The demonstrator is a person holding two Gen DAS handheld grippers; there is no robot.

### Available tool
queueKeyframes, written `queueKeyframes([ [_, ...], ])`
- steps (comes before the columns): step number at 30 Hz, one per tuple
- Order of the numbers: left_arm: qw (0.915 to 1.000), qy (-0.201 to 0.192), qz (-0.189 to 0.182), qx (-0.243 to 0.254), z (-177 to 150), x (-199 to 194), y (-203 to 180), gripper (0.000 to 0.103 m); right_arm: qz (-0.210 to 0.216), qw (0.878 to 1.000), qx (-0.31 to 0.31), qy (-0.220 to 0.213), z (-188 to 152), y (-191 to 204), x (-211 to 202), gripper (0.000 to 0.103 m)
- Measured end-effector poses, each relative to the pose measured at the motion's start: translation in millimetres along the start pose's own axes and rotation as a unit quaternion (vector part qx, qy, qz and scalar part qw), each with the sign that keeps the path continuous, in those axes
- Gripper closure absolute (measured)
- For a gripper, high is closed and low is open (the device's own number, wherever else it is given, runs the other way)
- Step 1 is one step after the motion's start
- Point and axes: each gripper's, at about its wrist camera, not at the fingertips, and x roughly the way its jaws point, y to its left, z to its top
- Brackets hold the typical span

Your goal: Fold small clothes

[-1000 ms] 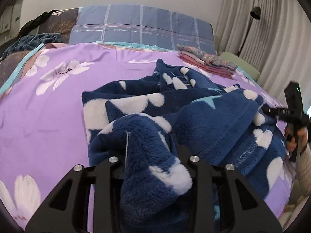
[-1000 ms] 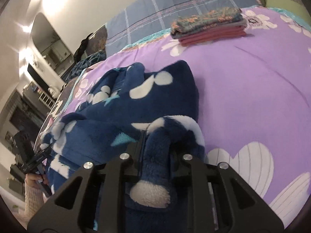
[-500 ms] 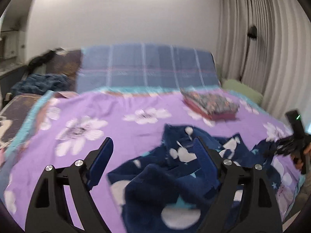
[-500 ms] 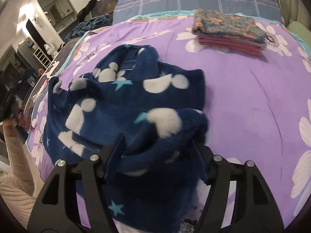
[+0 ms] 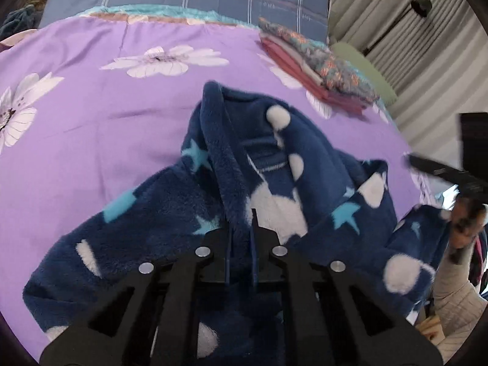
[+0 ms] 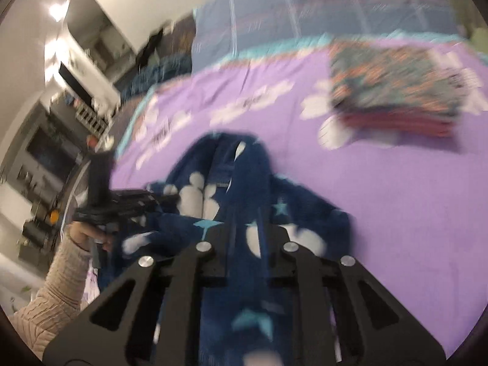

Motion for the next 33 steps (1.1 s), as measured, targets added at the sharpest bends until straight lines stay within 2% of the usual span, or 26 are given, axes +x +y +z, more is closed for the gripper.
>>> queueKeyframes([
  [1,1.0,-0.005,0.006,0.003,0.9,-2.6,-0.8,0.096,0.004,1.0,0.004,0.015,3.5,-0.4,14.5,0.087],
  [4,0.9972,-0.017,0.062,0.039,-4.9,-17.8,-8.6,0.096,0.018,0.999,0.003,0.05,5.9,0.6,49.2,0.087],
  [6,0.9947,0.01,0.091,0.047,-8.3,-3.8,2.5,0.095,-0.042,0.997,-0.02,0.058,1.7,-0.8,68.5,0.087],
  [7,0.994,0.041,0.097,0.03,-14.4,14.6,16.0,0.094,-0.089,0.993,-0.02,0.069,-1.7,-7.0,81.5,0.087],
  [9,0.9962,0.038,0.078,0.001,-15.4,19.2,27.6,0.091,-0.079,0.994,0.006,0.074,-5.8,-17.6,88.7,0.086],
  [11,0.9961,0.029,0.083,-0.005,-15.0,13.7,26.8,0.088,-0.057,0.996,0.023,0.059,-6.4,-21.1,73.5,0.083],
  [13,0.9953,0.015,0.096,0.006,-18.2,4.7,20.5,0.083,-0.054,0.998,0.023,0.031,-10.8,-20.4,49.6,0.077],
  [14,0.9946,-0.002,0.103,0.01,-21.6,-7.4,15.7,0.075,-0.053,0.998,0.013,0.011,-14.9,-18.7,32.4,0.07],
  [15,0.9944,-0.02,0.103,0.012,-23.7,-22.0,12.2,0.064,-0.052,0.999,-0.005,-0.014,-22.2,-16.2,9.0,0.067],
  [16,0.9942,-0.04,0.099,0.013,-26.4,-35.9,8.8,0.059,-0.056,0.998,-0.021,-0.035,-28.3,-14.4,-9.0,0.06],
  [17,0.9928,-0.073,0.093,0.017,-32.2,-55.9,5.9,0.05,-0.066,0.995,-0.045,-0.068,-40.5,-13.7,-35.1,0.051],
  [18,0.9896,-0.108,0.092,0.022,-40.4,-79.0,4.1,0.044,-0.075,0.991,-0.06,-0.088,-50.4,-15.5,-52.1,0.047],
  [20,0.9832,-0.152,0.098,0.026,-56.7,-111.8,7.1,0.043,-0.092,0.985,-0.091,-0.113,-74.1,-21.4,-82.8,0.035],
  [21,0.9815,-0.161,0.1,0.026,-63.3,-122.3,9.9,0.033,-0.099,0.984,-0.099,-0.113,-83.5,-27.3,-91.4,0.034],
  [22,0.9803,-0.167,0.102,0.022,-73.7,-134.1,16.9,0.028,-0.107,0.982,-0.107,-0.11,-94.7,-30.6,-97.1,0.034],
  [23,0.9808,-0.164,0.105,0.014,-82.6,-139.6,24.4,0.022,-0.112,0.982,-0.111,-0.105,-99.6,-33.5,-97.9,0.034],
  [27,0.9853,-0.121,0.121,-0.003,-99.5,-133.5,36.8,0.022,-0.125,0.977,-0.157,-0.066,-125.3,-29.2,-88.9,0.032],
  [30,0.9895,-0.095,0.107,0.017,-103.9,-120.2,37.4,0.022,-0.129,0.968,-0.211,-0.053,-130.9,-14.8,-72.8,0.024],
  [33,0.9897,-0.068,0.116,0.049,-102.1,-100.2,36.8,0.022,-0.115,0.965,-0.232,-0.041,-124.8,-9.4,-54.9,0.02],
])
